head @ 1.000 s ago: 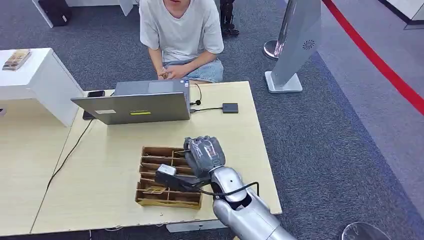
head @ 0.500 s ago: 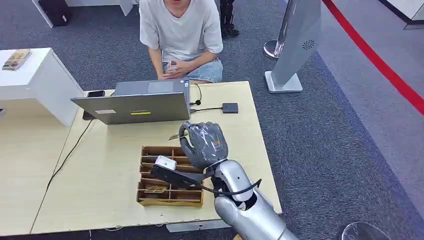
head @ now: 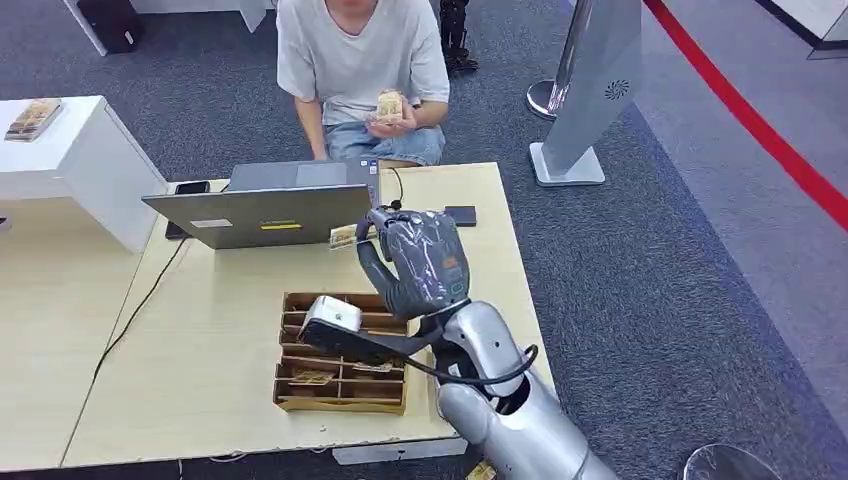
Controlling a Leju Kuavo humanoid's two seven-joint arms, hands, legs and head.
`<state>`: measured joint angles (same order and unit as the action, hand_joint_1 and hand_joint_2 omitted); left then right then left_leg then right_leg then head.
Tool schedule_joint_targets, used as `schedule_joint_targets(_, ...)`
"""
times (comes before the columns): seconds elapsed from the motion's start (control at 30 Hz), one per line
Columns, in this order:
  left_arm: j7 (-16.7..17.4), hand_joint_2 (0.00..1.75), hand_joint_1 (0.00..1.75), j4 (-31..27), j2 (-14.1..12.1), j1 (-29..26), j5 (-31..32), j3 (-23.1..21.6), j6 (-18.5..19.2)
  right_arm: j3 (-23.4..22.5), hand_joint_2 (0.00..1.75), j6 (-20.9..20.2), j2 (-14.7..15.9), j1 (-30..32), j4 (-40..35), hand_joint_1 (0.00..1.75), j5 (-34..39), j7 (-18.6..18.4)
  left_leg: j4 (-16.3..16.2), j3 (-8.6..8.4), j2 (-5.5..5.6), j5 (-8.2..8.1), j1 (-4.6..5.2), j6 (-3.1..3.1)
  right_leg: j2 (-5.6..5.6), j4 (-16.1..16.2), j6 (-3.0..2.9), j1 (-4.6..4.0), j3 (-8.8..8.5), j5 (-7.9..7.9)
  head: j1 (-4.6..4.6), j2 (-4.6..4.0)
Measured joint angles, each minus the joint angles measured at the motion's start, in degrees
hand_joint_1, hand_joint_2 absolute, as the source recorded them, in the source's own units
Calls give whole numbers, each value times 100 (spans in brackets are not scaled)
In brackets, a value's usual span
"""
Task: Pass the card to the sensor for recognition and then transmit it.
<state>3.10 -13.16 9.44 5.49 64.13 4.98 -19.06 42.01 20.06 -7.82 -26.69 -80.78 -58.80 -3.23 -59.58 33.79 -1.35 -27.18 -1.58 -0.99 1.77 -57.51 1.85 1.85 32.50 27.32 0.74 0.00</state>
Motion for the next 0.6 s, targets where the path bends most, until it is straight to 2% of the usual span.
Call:
schedule_joint_targets(0.13,20,0,0,0,-2,28,87,-57,63,-11,175,-9,0,-314,215,175,-151,0,0,0,0,0,0,0,0,0,1,0,0,-2,0,0)
schedule_joint_targets(0.6,77,0,0,-18,0,91,205,-234,177,-90,175,-245,-20,-1237,1561,175,-890,-557,-1,0,1,1,0,0,1,0,1,0,0,-3,0,0)
